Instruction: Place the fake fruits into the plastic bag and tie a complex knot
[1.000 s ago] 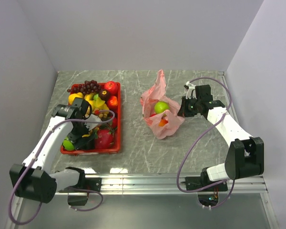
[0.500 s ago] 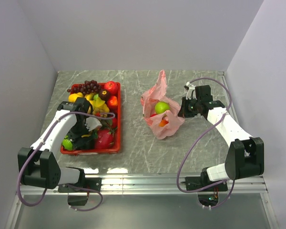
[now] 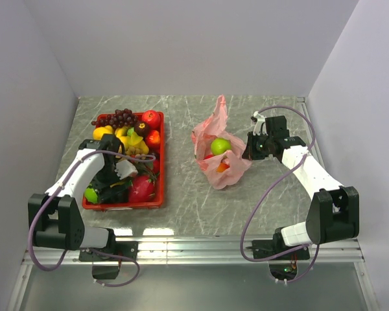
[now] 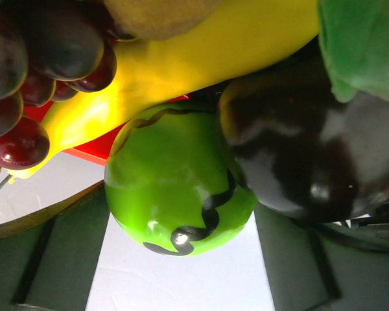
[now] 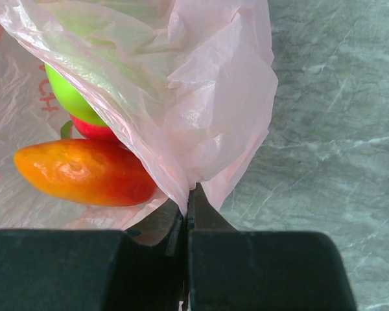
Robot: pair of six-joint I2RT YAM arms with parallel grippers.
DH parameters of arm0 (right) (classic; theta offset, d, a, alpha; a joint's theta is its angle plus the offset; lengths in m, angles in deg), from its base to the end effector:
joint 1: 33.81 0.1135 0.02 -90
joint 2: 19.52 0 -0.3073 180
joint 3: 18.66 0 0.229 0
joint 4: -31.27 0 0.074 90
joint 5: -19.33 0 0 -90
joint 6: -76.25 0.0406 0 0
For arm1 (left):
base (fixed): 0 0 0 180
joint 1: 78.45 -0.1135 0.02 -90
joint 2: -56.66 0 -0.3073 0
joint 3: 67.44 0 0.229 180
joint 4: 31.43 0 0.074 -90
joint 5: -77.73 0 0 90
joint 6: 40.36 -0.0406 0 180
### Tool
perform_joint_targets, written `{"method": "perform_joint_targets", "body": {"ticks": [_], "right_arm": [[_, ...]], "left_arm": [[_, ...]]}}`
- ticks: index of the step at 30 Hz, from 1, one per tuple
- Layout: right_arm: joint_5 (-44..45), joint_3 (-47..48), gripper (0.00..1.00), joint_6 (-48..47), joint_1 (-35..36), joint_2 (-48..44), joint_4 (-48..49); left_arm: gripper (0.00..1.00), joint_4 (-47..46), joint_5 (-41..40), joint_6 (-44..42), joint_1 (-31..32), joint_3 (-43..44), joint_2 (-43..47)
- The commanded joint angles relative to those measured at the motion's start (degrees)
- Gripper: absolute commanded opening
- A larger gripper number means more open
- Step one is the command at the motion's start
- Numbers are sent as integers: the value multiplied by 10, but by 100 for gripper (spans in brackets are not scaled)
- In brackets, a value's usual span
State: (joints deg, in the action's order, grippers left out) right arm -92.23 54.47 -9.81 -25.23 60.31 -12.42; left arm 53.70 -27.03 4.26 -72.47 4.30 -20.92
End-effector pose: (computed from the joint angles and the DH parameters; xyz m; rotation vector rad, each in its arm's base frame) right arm 0.2592 0.0542 0.3032 -0.2659 2.4305 0.5574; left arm 0.1799 -0.0084 0.2771 -1.3107 -2.7183 -0.3594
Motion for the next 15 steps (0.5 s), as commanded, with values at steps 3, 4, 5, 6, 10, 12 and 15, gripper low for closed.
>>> {"method": "perform_joint_targets", "body": {"ticks": [3,4,5,6,10,12,15], "right_arm": [[8,3,0,7,-2,-20,5],[7,3,0,7,-2,-20,5],[6,2,0,7,-2,-20,5],[6,1,0,7,-2,-20,7],[4,3,0,8,-2,-18,11],[1,3,0,8,-2,-16,11],[-1,3,0,8,-1,-16,12]], "left_arm": [[78,19,25,1,-11,15,14],[74,25,28,6,-11,26,22],[73,29,27,8,-11,31,27],[71,44,26,10,-11,35,33],[63,65,21,11,-11,50,64],[62,70,17,14,-11,54,73],[61,86,17,16,-11,84,85]]}}
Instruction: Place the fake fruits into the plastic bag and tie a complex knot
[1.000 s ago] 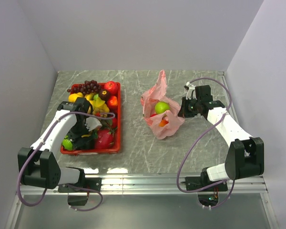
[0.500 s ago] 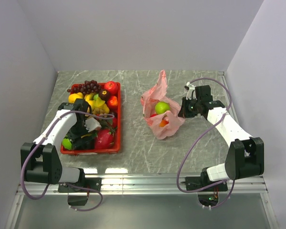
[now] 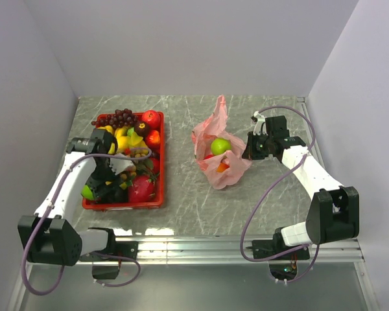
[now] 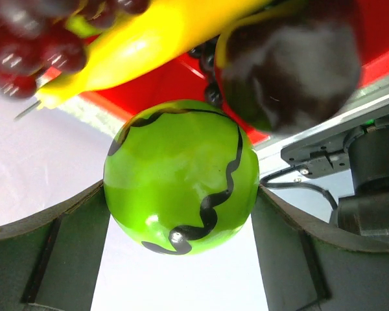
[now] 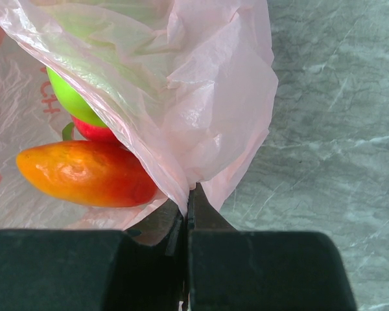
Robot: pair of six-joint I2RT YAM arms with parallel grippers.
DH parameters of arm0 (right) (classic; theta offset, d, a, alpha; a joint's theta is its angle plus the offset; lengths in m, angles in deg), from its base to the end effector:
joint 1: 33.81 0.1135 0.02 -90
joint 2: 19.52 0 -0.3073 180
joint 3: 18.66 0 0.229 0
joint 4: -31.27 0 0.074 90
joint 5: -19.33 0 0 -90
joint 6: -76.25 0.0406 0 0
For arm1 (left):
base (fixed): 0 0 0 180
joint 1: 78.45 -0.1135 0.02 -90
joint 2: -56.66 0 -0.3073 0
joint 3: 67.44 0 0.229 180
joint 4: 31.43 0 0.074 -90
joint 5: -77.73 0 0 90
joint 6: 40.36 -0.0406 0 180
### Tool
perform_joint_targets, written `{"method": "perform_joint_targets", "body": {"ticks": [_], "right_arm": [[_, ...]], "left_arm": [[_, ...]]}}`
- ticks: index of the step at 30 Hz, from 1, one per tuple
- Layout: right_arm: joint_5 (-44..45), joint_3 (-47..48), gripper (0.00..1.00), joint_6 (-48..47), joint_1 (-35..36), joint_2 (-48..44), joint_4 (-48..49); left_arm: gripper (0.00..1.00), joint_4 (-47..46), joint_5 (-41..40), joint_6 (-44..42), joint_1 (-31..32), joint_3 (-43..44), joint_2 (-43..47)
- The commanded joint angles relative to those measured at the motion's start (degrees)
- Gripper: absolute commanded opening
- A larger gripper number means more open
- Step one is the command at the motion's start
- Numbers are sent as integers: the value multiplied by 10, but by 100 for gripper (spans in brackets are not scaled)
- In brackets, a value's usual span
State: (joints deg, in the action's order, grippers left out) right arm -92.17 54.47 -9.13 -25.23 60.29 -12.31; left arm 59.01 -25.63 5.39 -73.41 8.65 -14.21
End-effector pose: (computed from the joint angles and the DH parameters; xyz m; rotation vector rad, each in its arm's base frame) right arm 0.2594 0.0542 0.3034 -0.2515 2.4314 0.5612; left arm 0.1570 -0.0044 0.3116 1.2861 2.8399 0.3876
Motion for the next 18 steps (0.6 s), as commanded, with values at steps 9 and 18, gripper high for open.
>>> {"method": "perform_joint_targets", "body": {"ticks": [9,18], "right_arm": [[-3,6,0,1,-2,-16,10],[-10,23,0,-6,-2,-17,5]], "left_arm": [[59,33,166,57,11,415,-84],[60,-196,326,178,219,531,-186]]}}
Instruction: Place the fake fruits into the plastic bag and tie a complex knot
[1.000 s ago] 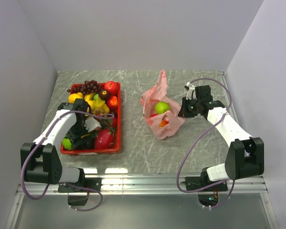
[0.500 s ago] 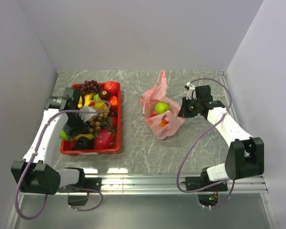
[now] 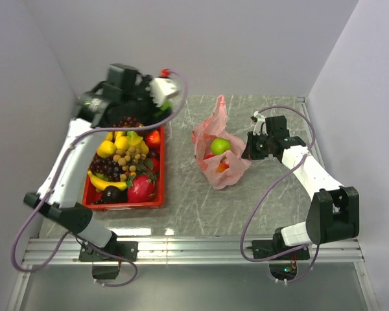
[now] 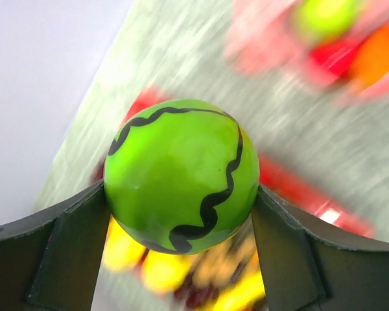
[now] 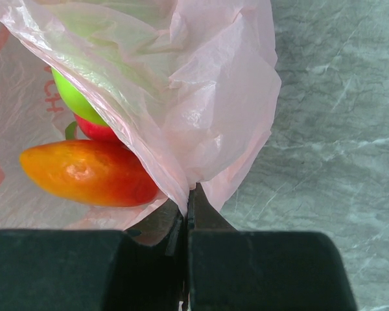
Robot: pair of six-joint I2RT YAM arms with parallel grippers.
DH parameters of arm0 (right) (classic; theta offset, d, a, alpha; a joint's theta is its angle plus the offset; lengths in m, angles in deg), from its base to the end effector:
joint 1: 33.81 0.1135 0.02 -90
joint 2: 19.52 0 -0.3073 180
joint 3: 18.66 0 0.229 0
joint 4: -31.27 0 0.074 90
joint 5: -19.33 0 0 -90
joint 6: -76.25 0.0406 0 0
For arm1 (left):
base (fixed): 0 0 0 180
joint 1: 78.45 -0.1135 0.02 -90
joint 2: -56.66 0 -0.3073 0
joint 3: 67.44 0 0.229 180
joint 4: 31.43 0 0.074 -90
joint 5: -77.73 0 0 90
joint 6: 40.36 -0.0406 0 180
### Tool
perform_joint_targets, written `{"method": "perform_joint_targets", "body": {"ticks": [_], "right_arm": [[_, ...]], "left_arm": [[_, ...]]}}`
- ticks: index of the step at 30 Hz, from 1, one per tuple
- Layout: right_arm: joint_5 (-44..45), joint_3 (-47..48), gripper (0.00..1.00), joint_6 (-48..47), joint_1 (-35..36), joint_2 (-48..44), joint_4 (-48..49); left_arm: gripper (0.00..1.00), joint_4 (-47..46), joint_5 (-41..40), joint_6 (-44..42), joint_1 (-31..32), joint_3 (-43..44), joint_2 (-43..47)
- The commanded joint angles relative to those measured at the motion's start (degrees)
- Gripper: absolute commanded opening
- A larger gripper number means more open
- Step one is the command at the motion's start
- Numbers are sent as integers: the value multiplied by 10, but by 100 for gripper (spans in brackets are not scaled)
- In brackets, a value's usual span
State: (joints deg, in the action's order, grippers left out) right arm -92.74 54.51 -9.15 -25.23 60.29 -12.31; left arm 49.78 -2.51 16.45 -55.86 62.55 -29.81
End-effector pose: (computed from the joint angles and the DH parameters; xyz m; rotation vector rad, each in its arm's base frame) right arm 0.2593 0.0545 0.3037 -0.2564 2.4291 0.5732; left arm 0.2350 -0.1052 0.5082 1.1192 1.9160 -0.0879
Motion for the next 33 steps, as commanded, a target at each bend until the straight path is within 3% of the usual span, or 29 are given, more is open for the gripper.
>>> {"method": "perform_joint_targets", "body": {"ticks": [1,6,10,13,17,20,26,29,33], "right_arm": [[-5,23,0,-8,-2,-17,6],[-7,27,0,-9,-2,-22,7],[-9,27,0,-6,-3,-29,8],[-12,29,0,1,-8,-27,11],[-21,33,0,8,-15,-21,17],[-27,28,0,3,-17,-22,15],[-35,21,0,-8,-18,-20,11],[-31,18,0,-18,-19,-20,10],[-24,18,0,-30,-25,-17,4]], "left_arm": [[60,-156,110,93,71,-12,-55],[60,-288,169,171,128,-30,-153],[59,-291,213,192,183,7,-221],[60,-292,236,169,216,-36,-223],[74,-311,207,152,244,-119,-202],[98,-302,176,167,245,-120,-203],[99,-255,98,205,225,-38,-201],[99,-257,96,235,193,-69,-139],[99,-222,130,237,108,-175,6]]}}
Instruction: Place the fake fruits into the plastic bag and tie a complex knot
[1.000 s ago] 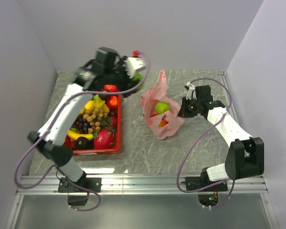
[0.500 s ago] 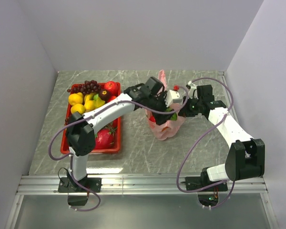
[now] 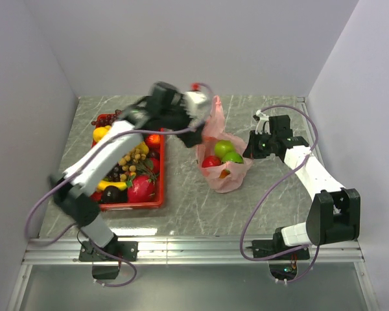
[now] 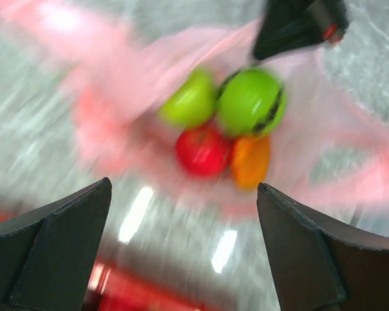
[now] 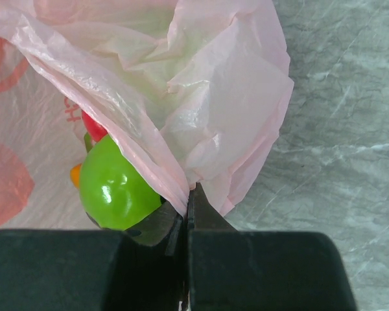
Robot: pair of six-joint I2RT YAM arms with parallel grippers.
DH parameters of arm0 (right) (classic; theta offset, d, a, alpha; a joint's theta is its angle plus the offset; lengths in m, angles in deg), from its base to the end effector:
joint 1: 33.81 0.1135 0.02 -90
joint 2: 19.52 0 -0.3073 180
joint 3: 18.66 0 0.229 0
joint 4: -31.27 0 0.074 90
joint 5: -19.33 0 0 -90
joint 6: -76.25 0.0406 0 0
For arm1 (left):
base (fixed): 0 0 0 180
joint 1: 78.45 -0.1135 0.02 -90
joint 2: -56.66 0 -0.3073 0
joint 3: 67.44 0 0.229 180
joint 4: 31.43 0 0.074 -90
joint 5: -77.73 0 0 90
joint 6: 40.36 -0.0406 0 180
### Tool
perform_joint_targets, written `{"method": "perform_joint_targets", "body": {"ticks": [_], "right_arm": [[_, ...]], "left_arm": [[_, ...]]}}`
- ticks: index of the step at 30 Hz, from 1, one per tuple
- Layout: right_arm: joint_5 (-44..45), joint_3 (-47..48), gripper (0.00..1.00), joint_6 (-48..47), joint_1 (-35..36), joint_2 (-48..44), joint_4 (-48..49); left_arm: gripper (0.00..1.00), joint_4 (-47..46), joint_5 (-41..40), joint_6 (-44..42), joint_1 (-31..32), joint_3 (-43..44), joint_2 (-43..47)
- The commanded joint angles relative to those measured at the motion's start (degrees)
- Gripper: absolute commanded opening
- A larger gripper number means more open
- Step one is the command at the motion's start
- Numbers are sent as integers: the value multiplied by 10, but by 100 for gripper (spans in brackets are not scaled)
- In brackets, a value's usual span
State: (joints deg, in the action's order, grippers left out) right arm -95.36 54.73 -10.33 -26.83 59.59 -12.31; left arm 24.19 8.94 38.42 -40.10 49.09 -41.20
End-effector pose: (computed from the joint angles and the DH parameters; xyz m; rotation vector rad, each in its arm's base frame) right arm 0.2581 0.0487 0.3084 -0.2701 2.3999 0.6056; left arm 0.2798 -0.2401 0.4240 1.1277 1.9435 -0.6691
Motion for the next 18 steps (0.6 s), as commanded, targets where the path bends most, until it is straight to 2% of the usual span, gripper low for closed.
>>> {"method": "perform_joint_targets", "body": {"ticks": [1,2,6,9,13,16,18], "right_arm": [[3,17,0,-20,-9,-8,3],[4,17,0,-20,-10,-8,3],[6,14,0,-19,-11,-10,0],[8,8,0,-20,-11,-13,-2],[7,-4,0,-16,-11,-15,2],[6,-5,0,-10,-10,-8,1],[5,3,0,-10,-12,-4,0]], "left_arm": [[99,52,17,10,-65,-56,142],[99,97,16,1,-79,-73,162],[98,178,-55,-41,-150,-182,273],[94,189,-114,-22,-194,-240,332],[92,200,-196,26,-217,-263,352],[91,189,-206,45,-219,-261,332],[93,186,-175,13,-220,-242,311]]}}
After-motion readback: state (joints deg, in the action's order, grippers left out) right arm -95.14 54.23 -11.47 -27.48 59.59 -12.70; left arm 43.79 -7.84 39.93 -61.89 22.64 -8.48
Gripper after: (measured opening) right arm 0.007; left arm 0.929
